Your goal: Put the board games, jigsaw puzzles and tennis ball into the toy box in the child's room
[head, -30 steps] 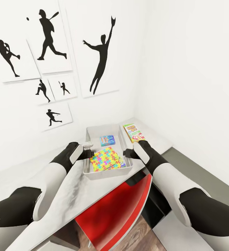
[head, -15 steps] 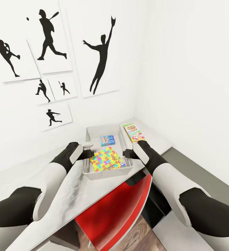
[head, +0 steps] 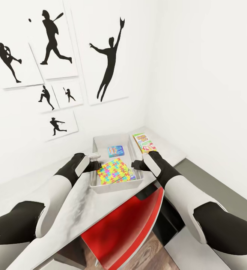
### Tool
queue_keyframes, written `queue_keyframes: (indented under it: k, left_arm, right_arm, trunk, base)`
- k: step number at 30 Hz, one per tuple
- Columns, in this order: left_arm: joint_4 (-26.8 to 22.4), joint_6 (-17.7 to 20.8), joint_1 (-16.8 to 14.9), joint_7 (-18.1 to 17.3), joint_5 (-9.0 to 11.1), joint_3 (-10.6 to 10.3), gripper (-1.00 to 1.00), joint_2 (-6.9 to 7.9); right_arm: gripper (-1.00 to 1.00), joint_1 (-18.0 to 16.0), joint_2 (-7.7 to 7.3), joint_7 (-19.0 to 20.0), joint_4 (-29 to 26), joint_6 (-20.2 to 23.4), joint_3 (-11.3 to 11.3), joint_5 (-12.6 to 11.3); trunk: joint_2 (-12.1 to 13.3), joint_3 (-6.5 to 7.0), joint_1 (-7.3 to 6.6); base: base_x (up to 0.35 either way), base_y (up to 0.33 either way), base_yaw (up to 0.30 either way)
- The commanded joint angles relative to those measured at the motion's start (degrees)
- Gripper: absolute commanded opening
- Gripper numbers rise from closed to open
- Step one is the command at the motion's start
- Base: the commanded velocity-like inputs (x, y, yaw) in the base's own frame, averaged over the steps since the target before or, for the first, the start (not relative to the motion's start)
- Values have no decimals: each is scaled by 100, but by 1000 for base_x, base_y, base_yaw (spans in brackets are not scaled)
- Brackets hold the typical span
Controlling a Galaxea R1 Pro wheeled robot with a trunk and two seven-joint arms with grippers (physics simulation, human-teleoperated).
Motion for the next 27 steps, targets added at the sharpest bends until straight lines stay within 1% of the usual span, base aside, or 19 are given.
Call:
queue_keyframes:
  k: [1,8,27]
  left_arm:
    - [-10,17,-4,47,61,-41,100,4]
    - [-7,17,-4,47,61,-41,100,4]
    - [-8,13,3,47,64,-41,100,10]
  right_arm:
    - [100,-6,-5,-51,-4,10,32,-60]
    - [100,-6,-46,-42,-1,10,32,-64]
    - [100,-6,-10,-48,0,10,32,-68]
  trunk:
    - [-12,-14,3]
    - [-12,-52,3]
    - [-12,-59,3]
  base:
    - [0,0,0]
    - [0,0,16]
    - [0,0,2]
